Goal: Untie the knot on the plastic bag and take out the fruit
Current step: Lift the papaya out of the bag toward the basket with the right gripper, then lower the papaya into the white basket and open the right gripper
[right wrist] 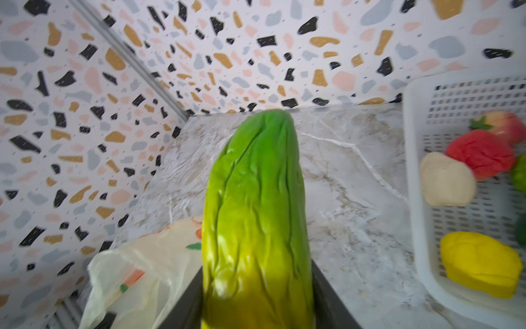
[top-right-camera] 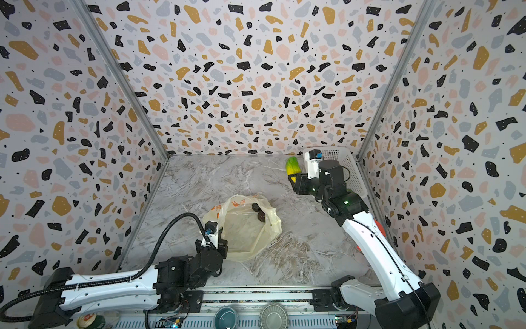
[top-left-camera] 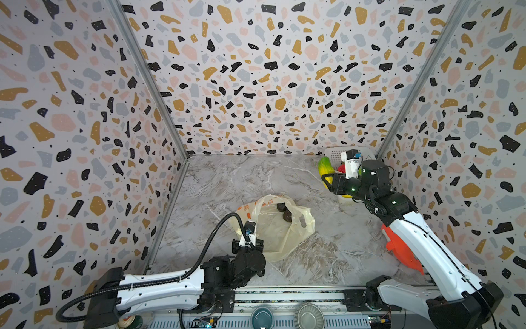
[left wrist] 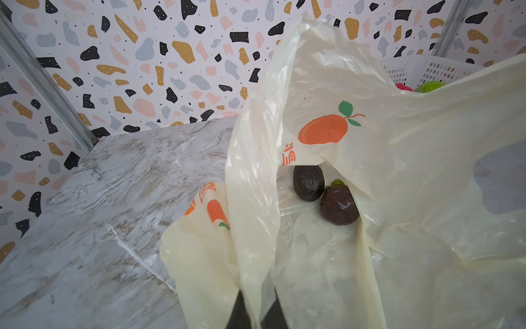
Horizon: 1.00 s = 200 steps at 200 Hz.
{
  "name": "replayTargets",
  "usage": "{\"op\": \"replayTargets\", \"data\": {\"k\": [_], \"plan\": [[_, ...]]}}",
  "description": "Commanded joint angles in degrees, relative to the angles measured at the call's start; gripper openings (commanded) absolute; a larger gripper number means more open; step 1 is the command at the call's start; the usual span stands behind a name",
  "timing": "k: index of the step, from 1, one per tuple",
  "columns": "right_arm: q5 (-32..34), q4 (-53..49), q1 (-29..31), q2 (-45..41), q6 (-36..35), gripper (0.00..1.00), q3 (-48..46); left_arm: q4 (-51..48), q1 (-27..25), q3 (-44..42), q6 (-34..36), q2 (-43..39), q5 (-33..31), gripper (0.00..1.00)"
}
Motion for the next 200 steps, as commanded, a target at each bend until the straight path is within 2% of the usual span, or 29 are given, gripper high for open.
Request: {"op": "replayTargets", "data": {"k": [1, 41, 97, 163, 200], "plan": [[0.8, 3.6, -5.3, 3.3, -0.9, 0.43, -0.7, 2.8, -0.2, 2.0, 1.2, 0.0, 0.4, 0.00], [3.1, 10.2, -14.0, 12.2, -0.3, 0.43, -1.6, 3.1, -0.2, 1.5, 1.4, -1.1, 0.4, 0.00], [4.7, 14.0, -21.5, 27.3, -1.4, 0.43, 6.0, 3.4, -0.2, 0.6, 1.3, -2.8, 0.0, 0.00], [9.3, 5.3, -28.0, 43.7, -8.5, 0.43, 23.0, 4.0, -0.2, -0.5, 1.1, -4.0, -0.3, 0.00], [11.0, 2.7, -28.8, 45.6, -11.6, 0.43, 23.5, 4.4, -0.2, -0.8, 0.6, -3.8, -0.3, 0.00]]}}
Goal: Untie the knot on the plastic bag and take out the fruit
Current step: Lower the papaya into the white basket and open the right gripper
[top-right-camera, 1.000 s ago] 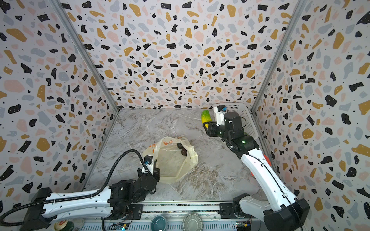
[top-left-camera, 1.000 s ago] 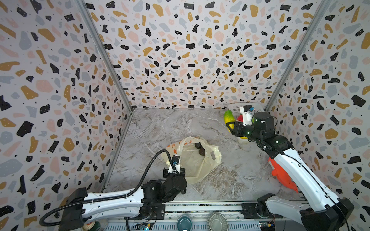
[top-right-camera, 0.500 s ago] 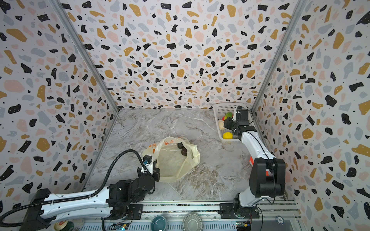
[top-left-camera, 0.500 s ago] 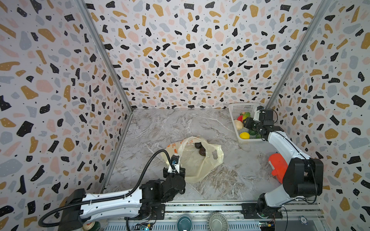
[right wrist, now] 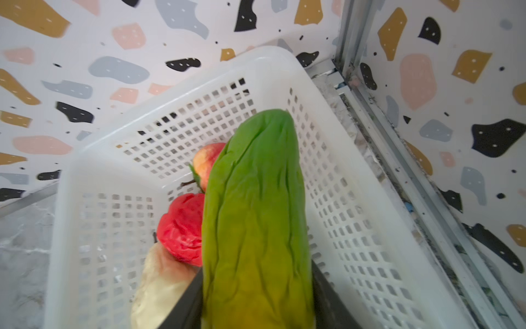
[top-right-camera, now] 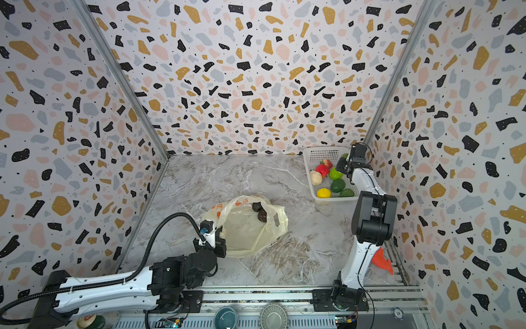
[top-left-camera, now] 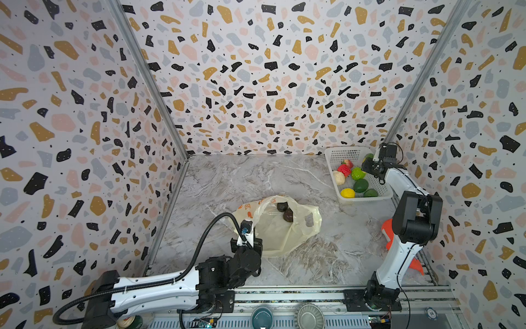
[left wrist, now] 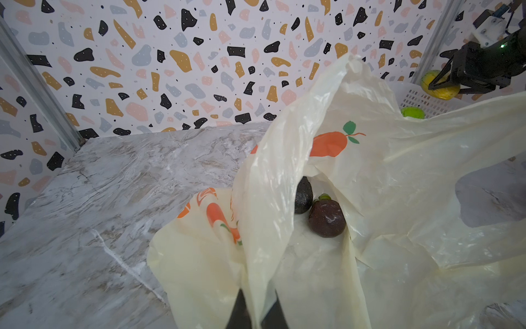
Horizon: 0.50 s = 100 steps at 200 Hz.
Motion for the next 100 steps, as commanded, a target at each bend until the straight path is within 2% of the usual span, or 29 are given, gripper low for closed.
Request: {"op": "replayTargets", "data": {"k": [1, 60, 88, 100], "plan": [[2.1, -4.6, 0.2, -0.9, -3.8, 0.43, 0.8, 2.1, -0.2, -0.7, -0.2, -0.4, -1.2, 0.00], [6.7, -5.0, -0.2, -4.0, -5.4, 0.45, -4.8, 2.8, -0.2, -1.1, -0.3, -0.2, -0.5, 0.00], [7.8, -7.1, -0.7, -3.3, -6.3, 0.55, -3.0, 3.3, -0.2, -1.1, -0.1, 0.0, -0.5, 0.00], [8.1, -7.7, -0.7, -3.1, -6.2, 0.62, -2.7, 3.4, -0.2, -1.2, -0.1, 0.0, -0.6, 0.00]]}}
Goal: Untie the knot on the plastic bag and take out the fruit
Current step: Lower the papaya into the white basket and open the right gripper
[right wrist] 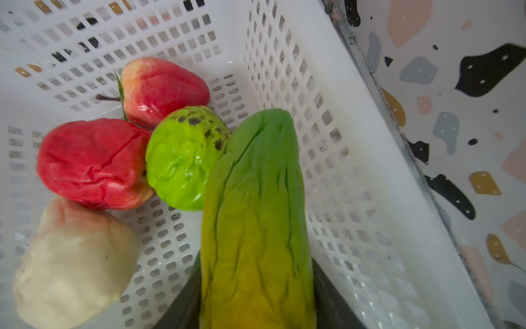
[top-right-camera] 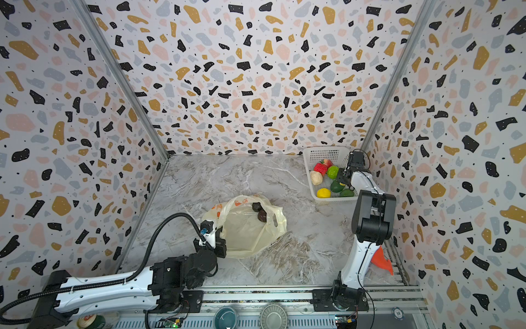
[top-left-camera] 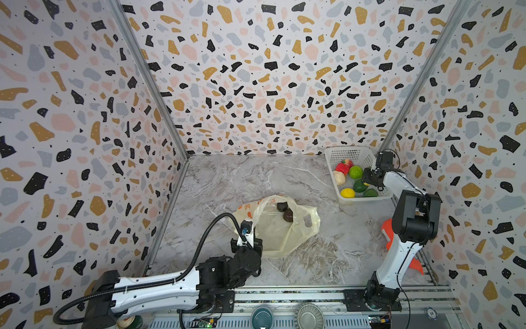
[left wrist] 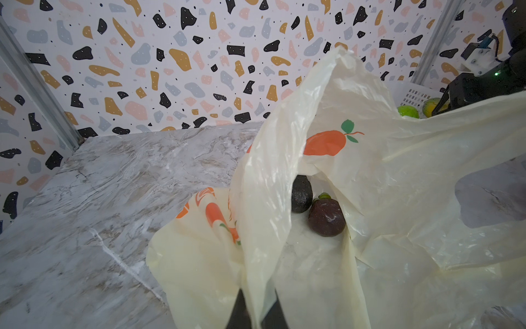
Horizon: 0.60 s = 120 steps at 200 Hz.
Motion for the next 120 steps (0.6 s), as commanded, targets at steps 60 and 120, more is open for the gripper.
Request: {"op": "replayTargets", "data": {"k": [60, 120], "plan": [[3.3, -2.8, -0.1, -7.4, -0.4, 0.83, -0.2, 2.3, -0.2, -0.6, 0.0, -0.5, -0.7, 0.00], [1.9, -5.4, 0.0, -13.4, 0.5, 0.90, -0.2, 3.3, -0.2, -0.3, 0.3, 0.2, -0.2, 0.00]]}}
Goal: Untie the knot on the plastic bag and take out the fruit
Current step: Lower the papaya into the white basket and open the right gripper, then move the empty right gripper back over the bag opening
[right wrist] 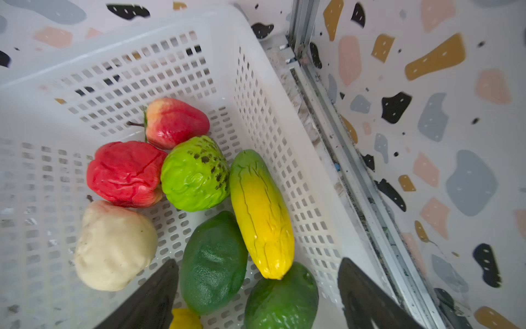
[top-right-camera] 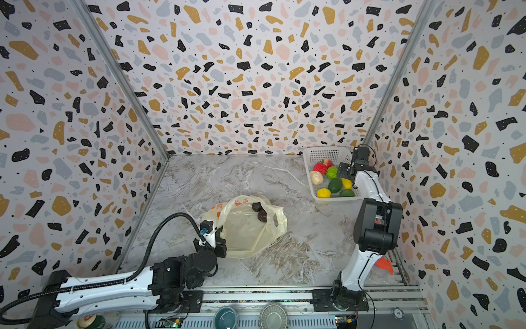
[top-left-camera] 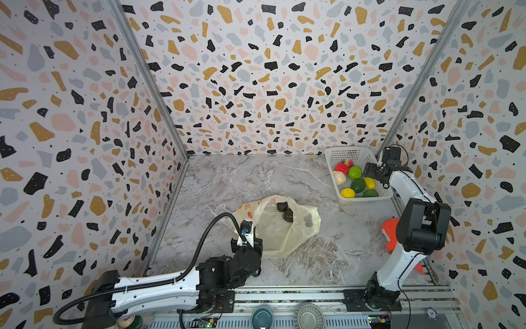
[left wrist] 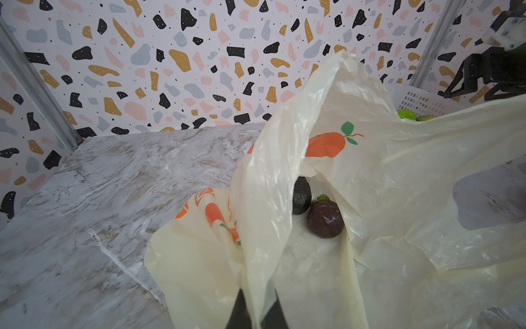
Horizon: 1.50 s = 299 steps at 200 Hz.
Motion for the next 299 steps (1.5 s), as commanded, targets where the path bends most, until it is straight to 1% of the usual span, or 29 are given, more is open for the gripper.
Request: {"op": "replayTargets", "data": {"k": [1, 36, 58, 82, 132, 151, 185, 211, 246, 266, 278, 299], "plan": [[-0.7, -2.7, 0.1, -4.3, 0.8, 0.90, 0.3, 2.9, -0.2, -0.3, 0.3, 0.2, -0.2, 0.00], [-4.8, -3.9, 1.9, -8.3, 2.0, 0.91, -0.9, 3.7, -0.2, -0.2, 0.9, 0.6, 0.0, 0.00], [-7.7, -4.1, 4.5, -12.2, 2.8, 0.91, -3.3, 4.0, -0.2, -0.2, 1.2, 0.7, 0.2, 0.00], [-8.3, -5.4, 9.7, -17.1, 2.6, 0.91, -6.1, 4.3, -0.2, 0.0, 1.5, 0.8, 0.5, 0.00], [-16.1, -7.9, 19.0, -29.8, 4.5, 0.91, -13.5, 6.7, -0.2, -0.3, 3.0, 0.3, 2.3, 0.00], [-19.1, -9.8, 22.7, -33.5, 4.8, 0.91, -14.1, 7.5, -0.2, -0.3, 3.6, 0.1, 3.1, 0.00], [-21.2, -13.7, 30.4, -37.6, 6.0, 0.92, -13.0, 8.7, -0.2, -0.1, 4.3, 0.9, 4.7, 0.00], [-20.4, -14.7, 39.2, -39.7, 9.1, 0.91, -13.1, 9.4, -0.2, 0.5, 4.3, 1.4, 5.5, 0.00], [-15.6, -13.5, 53.8, -39.8, 14.2, 0.91, -15.9, 10.7, -0.2, 1.6, 5.0, 2.6, 6.0, 0.00], [-11.6, -11.7, 61.6, -39.3, 16.8, 0.91, -17.4, 11.0, -0.2, 1.9, 5.0, 3.2, 6.2, 0.00], [-9.9, -11.0, 65.3, -38.4, 17.8, 0.91, -17.8, 11.2, -0.2, 2.1, 5.1, 3.3, 6.2, 0.00], [-7.0, -11.2, 69.8, -35.5, 18.5, 0.91, -17.0, 10.8, -0.2, 2.3, 4.9, 3.0, 6.2, 0.00]]}}
